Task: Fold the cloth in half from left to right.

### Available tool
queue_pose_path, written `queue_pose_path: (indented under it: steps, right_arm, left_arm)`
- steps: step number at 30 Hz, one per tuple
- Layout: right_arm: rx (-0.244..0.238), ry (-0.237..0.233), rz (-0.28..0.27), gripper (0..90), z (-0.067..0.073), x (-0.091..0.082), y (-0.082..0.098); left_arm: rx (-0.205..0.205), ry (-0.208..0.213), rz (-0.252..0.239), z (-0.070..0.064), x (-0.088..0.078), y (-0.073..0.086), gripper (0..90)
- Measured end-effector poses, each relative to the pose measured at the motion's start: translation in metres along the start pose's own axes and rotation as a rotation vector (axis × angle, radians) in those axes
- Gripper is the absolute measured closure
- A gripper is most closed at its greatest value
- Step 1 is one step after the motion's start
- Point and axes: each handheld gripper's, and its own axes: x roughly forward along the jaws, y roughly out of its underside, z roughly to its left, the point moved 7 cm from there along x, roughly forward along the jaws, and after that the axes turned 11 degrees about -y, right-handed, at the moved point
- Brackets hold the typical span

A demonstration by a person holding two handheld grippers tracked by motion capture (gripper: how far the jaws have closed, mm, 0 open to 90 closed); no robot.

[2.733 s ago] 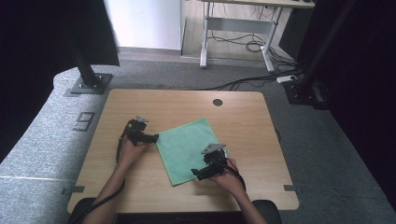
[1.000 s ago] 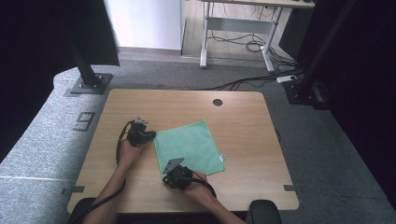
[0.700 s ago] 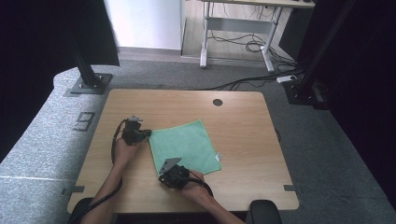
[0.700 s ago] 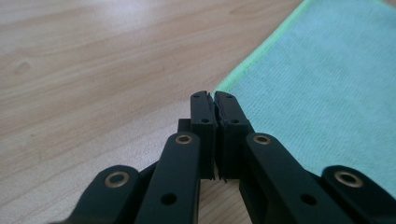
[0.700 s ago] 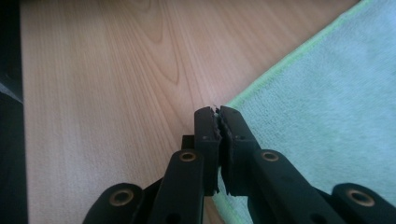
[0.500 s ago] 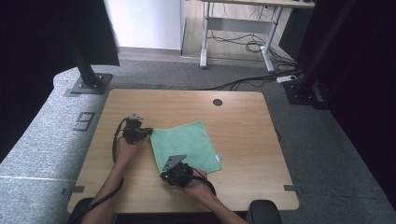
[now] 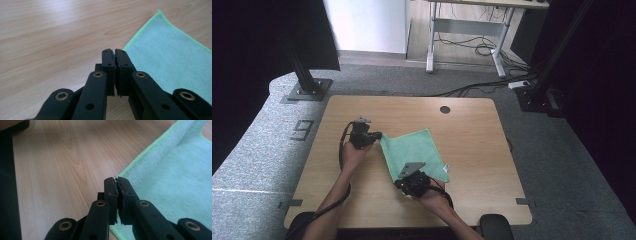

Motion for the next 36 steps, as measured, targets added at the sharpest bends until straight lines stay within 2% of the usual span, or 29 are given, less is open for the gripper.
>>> queue_pose_path:
  steps: [7, 15, 19, 29, 36]
  right_arm:
    - [0.025, 0.041, -0.011, 85.3, -0.012, -0.017, 0.011]
    - [0.055, 0.085, -0.022, 85.4, -0.027, -0.033, 0.023]
    - [0.086, 0.098, -0.038, 85.4, -0.035, -0.043, 0.03]
    - [0.119, 0.143, -0.045, 85.4, -0.048, -0.061, 0.046]
    - [0.136, 0.16, -0.046, 85.4, -0.055, -0.071, 0.055]
  left_arm:
    - [0.016, 0.015, -0.005, -0.015, 0.006, -0.017, 86.7]
    - [0.038, 0.028, 0.003, -0.03, 0.021, -0.031, 86.7]
    - [0.052, 0.031, 0.004, -0.04, 0.028, -0.037, 86.5]
    - [0.091, 0.046, 0.008, -0.063, 0.047, -0.05, 86.3]
    - [0.101, 0.049, 0.018, -0.077, 0.061, -0.054, 86.3]
